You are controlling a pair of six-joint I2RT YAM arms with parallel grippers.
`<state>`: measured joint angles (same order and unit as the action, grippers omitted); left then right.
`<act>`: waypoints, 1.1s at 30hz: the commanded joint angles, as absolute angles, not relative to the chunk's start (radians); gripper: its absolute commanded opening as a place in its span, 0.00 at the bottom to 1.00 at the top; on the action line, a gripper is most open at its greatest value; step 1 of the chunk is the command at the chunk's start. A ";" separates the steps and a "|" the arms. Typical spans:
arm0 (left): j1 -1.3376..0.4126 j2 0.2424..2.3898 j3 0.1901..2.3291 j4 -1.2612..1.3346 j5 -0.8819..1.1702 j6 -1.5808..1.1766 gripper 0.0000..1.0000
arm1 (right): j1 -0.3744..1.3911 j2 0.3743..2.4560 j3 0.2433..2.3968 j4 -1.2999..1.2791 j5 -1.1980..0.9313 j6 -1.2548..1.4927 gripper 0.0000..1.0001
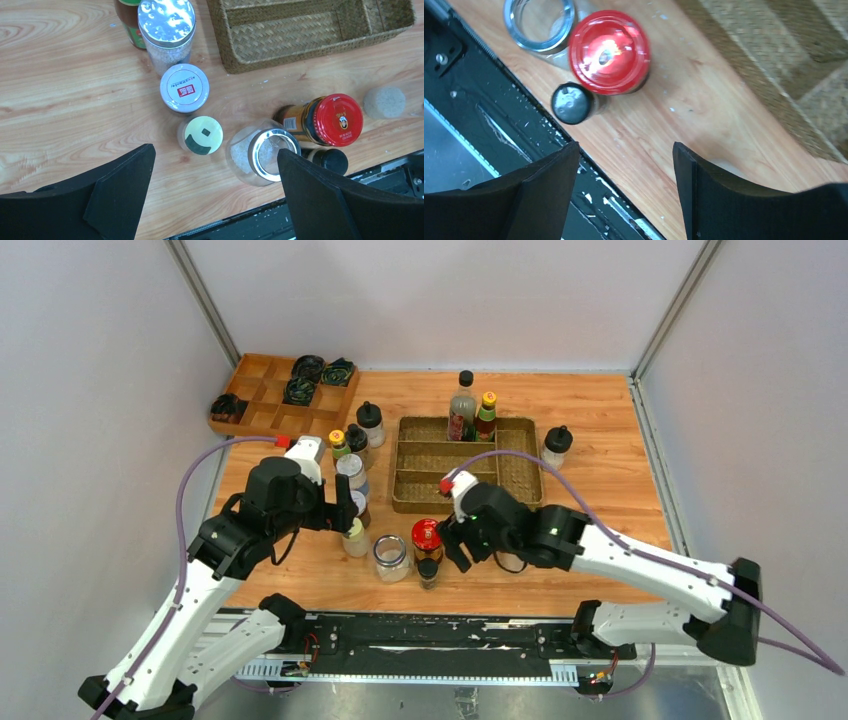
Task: Organize the condiment bottles
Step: Pick up the bottle from the center of the board.
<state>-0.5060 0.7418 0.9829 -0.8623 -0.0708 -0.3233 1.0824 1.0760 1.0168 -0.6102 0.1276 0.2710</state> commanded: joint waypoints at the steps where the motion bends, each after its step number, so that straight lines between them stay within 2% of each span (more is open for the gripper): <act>1: -0.500 0.730 0.983 -0.867 -0.046 -0.329 0.99 | 1.186 1.182 1.074 -0.572 0.119 0.289 0.74; 7: -0.500 0.729 0.986 -0.867 -0.043 -0.327 0.99 | 1.230 1.303 1.124 -0.538 0.148 0.289 0.75; 20: -0.500 0.741 0.989 -0.868 -0.038 -0.323 0.99 | 1.228 1.431 1.159 -0.469 0.335 0.278 0.78; 33: -0.500 0.740 0.971 -0.867 -0.034 -0.328 0.99 | 1.159 1.457 1.120 -0.353 0.306 0.317 0.79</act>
